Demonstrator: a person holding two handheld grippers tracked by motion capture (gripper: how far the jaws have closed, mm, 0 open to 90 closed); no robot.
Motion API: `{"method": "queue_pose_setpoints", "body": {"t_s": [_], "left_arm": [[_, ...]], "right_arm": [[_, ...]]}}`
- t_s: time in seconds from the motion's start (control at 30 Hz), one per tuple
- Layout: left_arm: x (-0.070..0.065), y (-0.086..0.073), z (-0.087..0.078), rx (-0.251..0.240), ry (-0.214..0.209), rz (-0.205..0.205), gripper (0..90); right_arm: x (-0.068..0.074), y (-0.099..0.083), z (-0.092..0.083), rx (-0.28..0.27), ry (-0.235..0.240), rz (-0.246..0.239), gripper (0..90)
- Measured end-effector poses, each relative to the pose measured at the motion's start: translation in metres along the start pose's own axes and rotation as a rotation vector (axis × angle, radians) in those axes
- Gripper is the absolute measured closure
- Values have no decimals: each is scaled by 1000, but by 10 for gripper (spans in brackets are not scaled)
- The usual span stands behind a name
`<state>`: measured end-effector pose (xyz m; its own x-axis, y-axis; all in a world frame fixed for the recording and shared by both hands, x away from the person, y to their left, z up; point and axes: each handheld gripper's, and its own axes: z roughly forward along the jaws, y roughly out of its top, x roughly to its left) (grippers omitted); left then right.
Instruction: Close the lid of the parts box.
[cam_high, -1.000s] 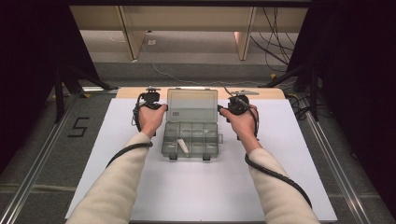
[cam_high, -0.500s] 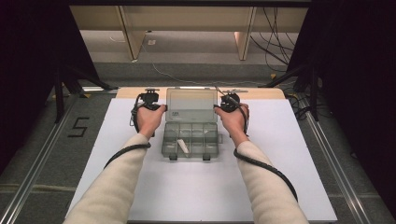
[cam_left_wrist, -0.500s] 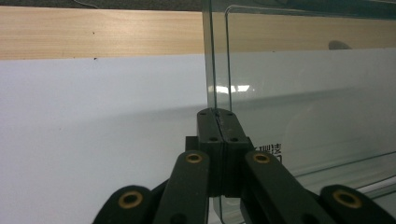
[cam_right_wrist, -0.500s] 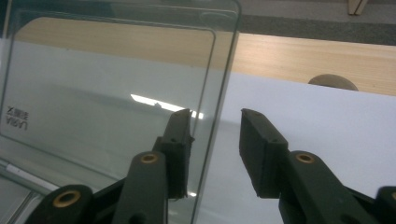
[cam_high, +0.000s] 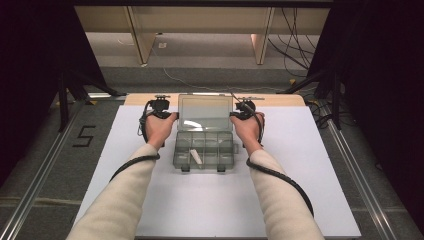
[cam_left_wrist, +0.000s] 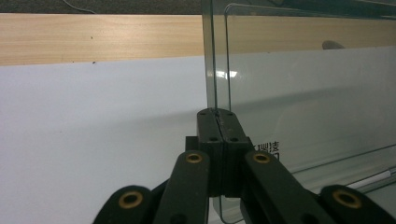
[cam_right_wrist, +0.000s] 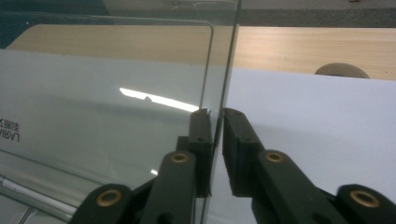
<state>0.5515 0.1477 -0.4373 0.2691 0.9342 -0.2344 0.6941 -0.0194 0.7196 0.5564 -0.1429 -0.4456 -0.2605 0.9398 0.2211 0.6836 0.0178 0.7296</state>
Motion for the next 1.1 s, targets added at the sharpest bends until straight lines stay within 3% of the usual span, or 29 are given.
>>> {"method": "queue_pose_setpoints", "body": {"t_s": [0.1,0.13,0.17,0.2,0.23,0.27,0.3,0.33,0.4,0.43,0.47,0.57,0.63,0.67,0.7,0.73,0.77,0.8,1.0,1.1], "left_arm": [[1,0,-1,10,-4,26,894],[-1,0,1,-13,4,-12,894],[1,0,-1,9,0,24,894],[1,-1,0,-7,-1,11,894],[-1,-1,1,-18,6,-14,893],[0,-1,1,-18,0,-11,893],[0,-2,1,-20,-3,-11,892],[1,-2,1,-21,-7,-10,891],[2,-3,2,-27,-17,-14,888],[4,-4,1,-16,-17,1,887],[5,-4,1,-12,-23,14,886],[7,-5,1,-17,-37,13,880],[7,-4,1,-18,-42,33,871],[7,-4,1,-32,-45,36,865],[5,-3,2,-69,-40,22,854],[6,-2,2,-86,-40,26,825],[7,-1,1,-95,-44,37,803],[6,2,2,-127,-50,34,773],[5,14,0,-137,-30,50,747],[4,19,0,-135,-34,43,764]], "right_arm": [[-1,0,0,-7,-8,-10,868],[-4,-1,2,-34,-17,-67,871],[-4,-1,3,-52,-25,-76,875],[-1,-1,1,-45,-23,-21,879],[-1,-2,1,-51,-24,-24,881],[0,-2,1,-54,-36,-22,883],[-1,-3,2,-69,-43,-49,884],[2,-3,0,-60,-38,-15,886],[2,-4,-1,-66,-53,-38,888],[4,-5,-2,-75,-51,-21,888],[4,-5,-3,-68,-53,-42,889],[8,-6,-4,-85,-67,-18,891],[8,-7,-5,-99,-71,-30,892],[10,-7,-6,-96,-76,-5,892],[11,-8,-7,-100,-78,-5,892],[9,-8,-7,-111,-75,-44,892],[11,-9,-8,-108,-80,-21,892],[11,-9,-8,-118,-79,-35,893],[14,-11,-13,-131,-80,-29,893],[13,-12,-14,-145,-84,-51,893]]}}
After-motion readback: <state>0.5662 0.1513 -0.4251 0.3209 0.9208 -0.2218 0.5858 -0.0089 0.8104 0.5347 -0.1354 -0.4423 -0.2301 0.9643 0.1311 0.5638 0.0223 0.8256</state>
